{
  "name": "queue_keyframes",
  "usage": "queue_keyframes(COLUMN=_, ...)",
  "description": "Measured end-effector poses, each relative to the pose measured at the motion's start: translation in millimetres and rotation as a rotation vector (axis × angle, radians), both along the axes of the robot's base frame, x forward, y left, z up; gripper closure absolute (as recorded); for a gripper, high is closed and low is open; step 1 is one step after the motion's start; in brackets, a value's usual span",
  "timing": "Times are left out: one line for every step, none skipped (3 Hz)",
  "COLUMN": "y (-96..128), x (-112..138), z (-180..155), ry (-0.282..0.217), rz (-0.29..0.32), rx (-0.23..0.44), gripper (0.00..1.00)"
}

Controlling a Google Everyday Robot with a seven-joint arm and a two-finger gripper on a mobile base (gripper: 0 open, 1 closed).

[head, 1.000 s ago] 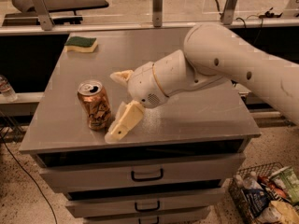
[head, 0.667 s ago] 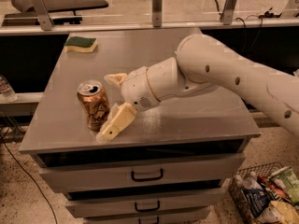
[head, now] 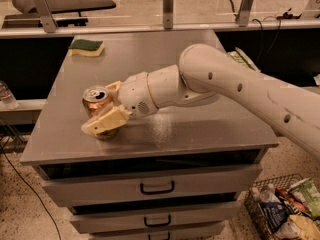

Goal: Move orange can near green jalapeno chip bag

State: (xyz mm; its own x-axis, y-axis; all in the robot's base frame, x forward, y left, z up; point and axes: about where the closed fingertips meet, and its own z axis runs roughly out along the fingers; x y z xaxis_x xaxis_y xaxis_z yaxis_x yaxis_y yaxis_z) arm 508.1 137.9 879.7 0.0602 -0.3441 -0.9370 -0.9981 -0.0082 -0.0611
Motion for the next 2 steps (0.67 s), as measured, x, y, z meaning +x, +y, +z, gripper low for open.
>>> queue_keyframes(y=-12, x=6, z=12, ry=0.001, rz=-0.035, rx=0.032, gripper=0.61)
queue_keyframes(y=-47, x=13, z=30, ry=-0.029, rz=-0.110, rx=0.054, gripper=0.84)
